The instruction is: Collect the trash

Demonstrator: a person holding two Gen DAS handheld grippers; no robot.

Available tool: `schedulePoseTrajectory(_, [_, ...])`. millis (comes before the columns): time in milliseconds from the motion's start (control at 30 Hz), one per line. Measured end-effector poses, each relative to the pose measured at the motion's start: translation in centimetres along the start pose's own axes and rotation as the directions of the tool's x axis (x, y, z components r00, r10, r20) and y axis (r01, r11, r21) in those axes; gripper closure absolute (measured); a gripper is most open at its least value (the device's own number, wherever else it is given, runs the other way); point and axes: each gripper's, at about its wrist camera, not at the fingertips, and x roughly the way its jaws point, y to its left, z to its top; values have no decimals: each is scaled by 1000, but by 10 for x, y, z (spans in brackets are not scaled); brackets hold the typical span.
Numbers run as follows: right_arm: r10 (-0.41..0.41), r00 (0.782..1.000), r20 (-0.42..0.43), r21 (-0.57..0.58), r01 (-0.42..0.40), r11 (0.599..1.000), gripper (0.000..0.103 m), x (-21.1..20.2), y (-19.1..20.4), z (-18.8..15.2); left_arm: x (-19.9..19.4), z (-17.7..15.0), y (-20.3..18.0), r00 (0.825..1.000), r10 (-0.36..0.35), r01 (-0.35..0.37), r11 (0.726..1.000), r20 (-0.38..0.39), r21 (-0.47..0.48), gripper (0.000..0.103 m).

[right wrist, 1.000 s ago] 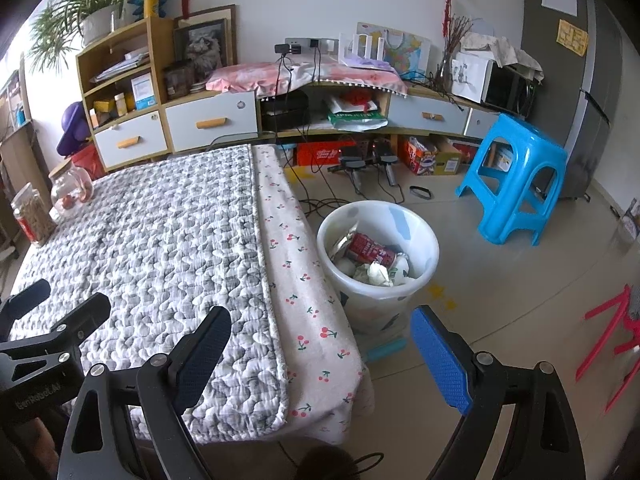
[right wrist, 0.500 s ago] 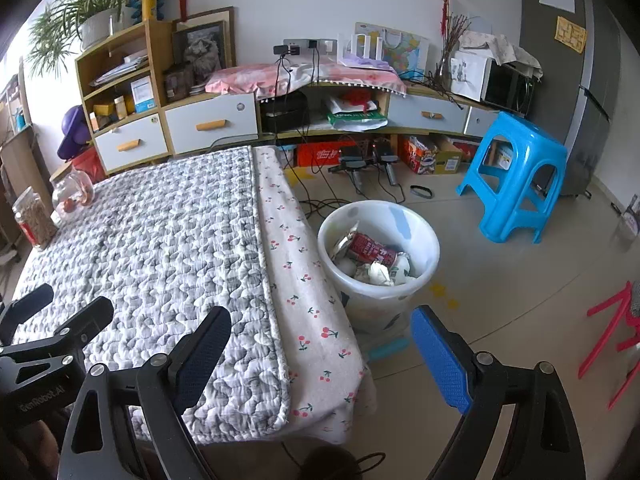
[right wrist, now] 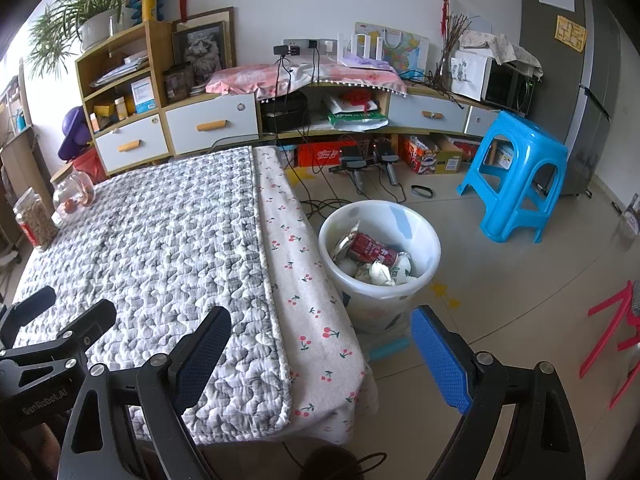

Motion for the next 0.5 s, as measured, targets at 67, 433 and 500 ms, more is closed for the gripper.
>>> schedulePoseTrajectory(67, [0,1000,0,0,0,1000,10,0,0,0,0,0,0,1000,1,-1,1000,0,0,1])
schedulePoseTrajectory(433, [0,1000,0,2,0,1000,10,-1,1,0,0,0,0,1000,1,-1,1000,0,-1,1])
schedulePoseTrajectory(500, [0,1000,0,3,0,1000,10,-1,1,0,0,0,0,1000,2,-2,1000,-1,-1,1])
